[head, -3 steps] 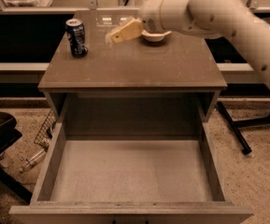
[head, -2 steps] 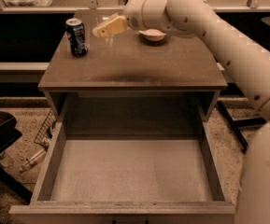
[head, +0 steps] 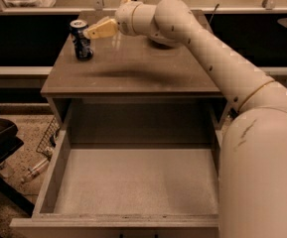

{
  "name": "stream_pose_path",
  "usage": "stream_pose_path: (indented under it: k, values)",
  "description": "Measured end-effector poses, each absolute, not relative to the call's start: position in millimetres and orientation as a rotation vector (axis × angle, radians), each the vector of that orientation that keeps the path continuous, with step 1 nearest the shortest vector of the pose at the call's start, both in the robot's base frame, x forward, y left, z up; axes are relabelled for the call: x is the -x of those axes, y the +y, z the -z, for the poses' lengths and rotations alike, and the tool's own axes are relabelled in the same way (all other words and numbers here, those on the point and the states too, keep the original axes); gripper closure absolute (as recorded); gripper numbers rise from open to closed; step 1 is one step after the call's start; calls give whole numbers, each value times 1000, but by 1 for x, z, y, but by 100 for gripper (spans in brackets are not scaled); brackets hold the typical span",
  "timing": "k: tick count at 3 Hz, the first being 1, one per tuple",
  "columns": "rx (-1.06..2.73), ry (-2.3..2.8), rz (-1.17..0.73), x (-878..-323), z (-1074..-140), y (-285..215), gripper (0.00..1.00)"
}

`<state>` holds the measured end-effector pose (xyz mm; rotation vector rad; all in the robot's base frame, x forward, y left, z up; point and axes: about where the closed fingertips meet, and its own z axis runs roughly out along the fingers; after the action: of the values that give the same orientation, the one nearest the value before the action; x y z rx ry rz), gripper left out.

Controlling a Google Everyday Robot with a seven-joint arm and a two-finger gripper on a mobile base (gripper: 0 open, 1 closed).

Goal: Place pepsi can into top drawer

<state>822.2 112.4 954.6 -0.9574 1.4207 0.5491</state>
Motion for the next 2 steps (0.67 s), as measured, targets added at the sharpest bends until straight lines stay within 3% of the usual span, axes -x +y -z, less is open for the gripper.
stream_pose_path:
  k: [2]
  values:
    - [964, 1401, -706, -825, -933, 177, 0]
